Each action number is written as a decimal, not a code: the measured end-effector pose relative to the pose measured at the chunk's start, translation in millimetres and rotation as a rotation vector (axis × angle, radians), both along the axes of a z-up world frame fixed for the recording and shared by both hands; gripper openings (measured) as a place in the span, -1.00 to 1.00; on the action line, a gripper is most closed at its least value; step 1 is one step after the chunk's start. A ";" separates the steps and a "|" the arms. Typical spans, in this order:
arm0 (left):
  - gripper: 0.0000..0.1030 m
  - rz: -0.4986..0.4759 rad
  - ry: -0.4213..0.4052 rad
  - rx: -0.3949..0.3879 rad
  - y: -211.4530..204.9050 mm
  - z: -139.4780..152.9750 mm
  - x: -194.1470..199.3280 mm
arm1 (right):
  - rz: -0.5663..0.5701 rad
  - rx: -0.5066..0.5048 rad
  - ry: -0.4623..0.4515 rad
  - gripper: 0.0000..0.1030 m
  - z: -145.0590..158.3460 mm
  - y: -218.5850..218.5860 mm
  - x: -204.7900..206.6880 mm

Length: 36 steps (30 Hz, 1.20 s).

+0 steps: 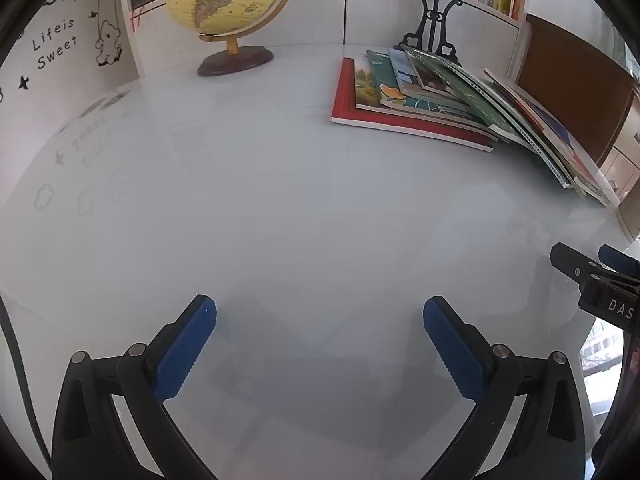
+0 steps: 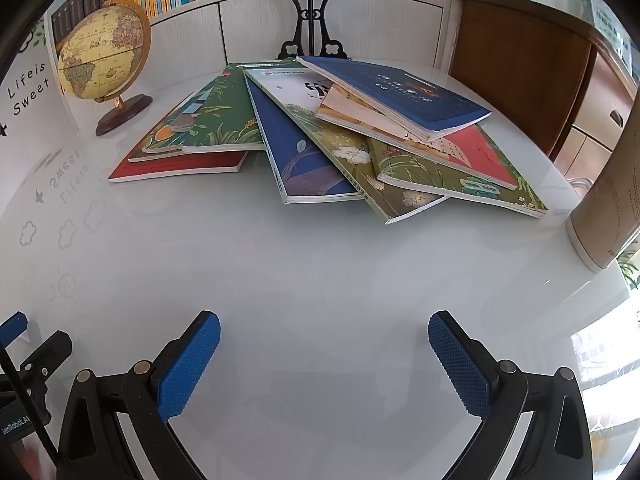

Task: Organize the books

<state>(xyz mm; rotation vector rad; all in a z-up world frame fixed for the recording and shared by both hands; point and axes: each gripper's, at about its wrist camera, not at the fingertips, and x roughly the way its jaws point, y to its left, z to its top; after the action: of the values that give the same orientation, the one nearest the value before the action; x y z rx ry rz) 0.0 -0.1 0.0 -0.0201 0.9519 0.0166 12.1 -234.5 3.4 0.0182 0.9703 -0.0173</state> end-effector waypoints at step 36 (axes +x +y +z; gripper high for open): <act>1.00 0.025 -0.002 0.001 -1.2 -0.6 5.1 | 0.017 0.004 0.003 1.00 -0.6 -0.8 1.8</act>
<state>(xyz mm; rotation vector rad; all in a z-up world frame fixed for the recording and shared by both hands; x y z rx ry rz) 5.1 -1.3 -0.6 -0.0309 0.9496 0.0403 13.9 -235.3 2.8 0.0132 0.9733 0.0005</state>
